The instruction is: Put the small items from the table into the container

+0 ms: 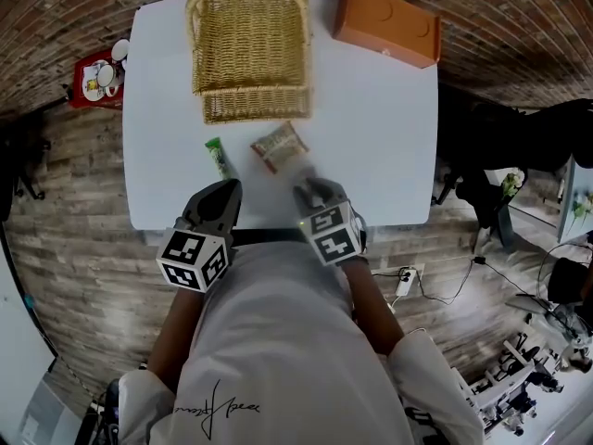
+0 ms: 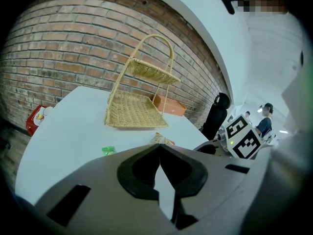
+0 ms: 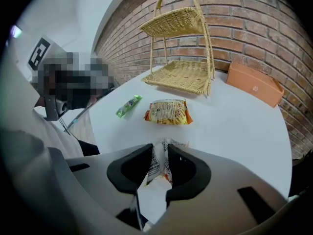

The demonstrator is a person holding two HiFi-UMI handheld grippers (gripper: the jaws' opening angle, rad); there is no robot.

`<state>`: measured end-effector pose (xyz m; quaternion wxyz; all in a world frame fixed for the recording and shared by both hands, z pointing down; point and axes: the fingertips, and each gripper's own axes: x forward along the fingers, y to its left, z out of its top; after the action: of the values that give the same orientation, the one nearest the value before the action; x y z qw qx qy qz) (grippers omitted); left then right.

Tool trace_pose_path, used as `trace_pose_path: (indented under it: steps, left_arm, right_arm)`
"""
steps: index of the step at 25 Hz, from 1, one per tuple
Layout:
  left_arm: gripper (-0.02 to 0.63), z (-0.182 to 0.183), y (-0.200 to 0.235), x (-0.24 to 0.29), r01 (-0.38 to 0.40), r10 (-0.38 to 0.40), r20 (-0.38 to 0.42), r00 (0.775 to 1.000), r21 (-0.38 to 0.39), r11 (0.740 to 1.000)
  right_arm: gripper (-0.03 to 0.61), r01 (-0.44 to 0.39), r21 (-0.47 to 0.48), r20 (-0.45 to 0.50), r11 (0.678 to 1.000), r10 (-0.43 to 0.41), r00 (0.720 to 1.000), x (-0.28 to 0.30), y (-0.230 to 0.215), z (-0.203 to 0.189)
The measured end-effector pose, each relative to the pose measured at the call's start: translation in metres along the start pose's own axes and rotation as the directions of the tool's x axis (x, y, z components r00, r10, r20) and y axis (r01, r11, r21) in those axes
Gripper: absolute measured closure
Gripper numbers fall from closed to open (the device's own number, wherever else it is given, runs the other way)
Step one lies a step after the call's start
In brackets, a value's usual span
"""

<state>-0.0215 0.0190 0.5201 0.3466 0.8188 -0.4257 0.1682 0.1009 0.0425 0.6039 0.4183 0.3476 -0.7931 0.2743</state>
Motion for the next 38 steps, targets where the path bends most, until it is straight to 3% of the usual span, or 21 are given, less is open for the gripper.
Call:
trace_pose_path:
  steps: [16, 38]
  left_arm:
    - [0.604, -0.008, -0.010, 0.004, 0.020, -0.020, -0.029, 0.999, -0.003, 1.000]
    - [0.604, -0.008, -0.026, 0.001, 0.033, -0.032, -0.013, 0.999, 0.025, 0.999]
  right_arm:
    - [0.479, 0.005, 0.059, 0.042, 0.998, -0.007, 0.999, -0.016, -0.010, 0.005]
    - [0.479, 0.022, 0.030, 0.111, 0.999, -0.026, 0.993, -0.041, -0.011, 0.018]
